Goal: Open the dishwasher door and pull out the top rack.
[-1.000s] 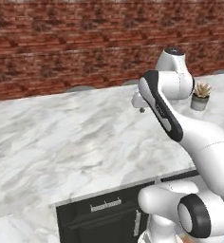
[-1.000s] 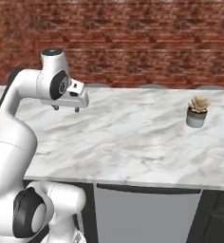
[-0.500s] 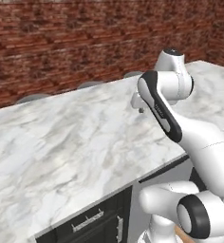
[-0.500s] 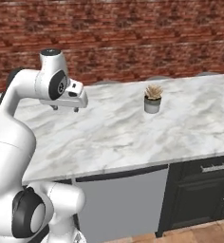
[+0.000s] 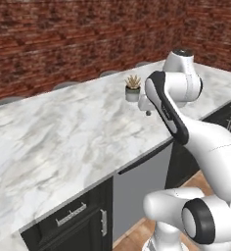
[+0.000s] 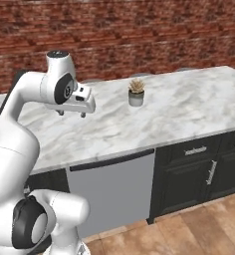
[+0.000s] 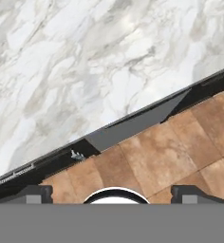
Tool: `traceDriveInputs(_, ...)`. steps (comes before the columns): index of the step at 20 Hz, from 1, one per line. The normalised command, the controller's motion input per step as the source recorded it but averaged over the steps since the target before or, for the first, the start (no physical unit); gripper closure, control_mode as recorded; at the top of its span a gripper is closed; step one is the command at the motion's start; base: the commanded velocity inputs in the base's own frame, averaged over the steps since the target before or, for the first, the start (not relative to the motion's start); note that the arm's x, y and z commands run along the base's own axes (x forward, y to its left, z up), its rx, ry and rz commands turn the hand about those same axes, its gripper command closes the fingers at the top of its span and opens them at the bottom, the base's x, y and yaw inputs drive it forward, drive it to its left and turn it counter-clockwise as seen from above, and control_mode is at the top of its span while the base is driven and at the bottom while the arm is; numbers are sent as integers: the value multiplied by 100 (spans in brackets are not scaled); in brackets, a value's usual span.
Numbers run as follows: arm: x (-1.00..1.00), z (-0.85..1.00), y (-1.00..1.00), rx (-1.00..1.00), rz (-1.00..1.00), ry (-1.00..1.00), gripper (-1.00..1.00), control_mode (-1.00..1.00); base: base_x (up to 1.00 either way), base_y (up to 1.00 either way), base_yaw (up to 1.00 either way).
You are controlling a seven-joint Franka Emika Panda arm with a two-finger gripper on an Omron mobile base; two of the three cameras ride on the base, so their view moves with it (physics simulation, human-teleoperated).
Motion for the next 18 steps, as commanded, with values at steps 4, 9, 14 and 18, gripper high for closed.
traceDriveInputs(4,0,0,0,0,0,0,-100,100,-42,22,-12)
traceDriveInputs(9,0,-27,2,8,-8,0,-100,-100,-6,18,-8)
traceDriveInputs(14,0,-91,-15,32,-29,0,-100,-100,0,0,0)
traceDriveInputs(18,0,-100,-60,39,-32,0,-100,-100,0,0,0)
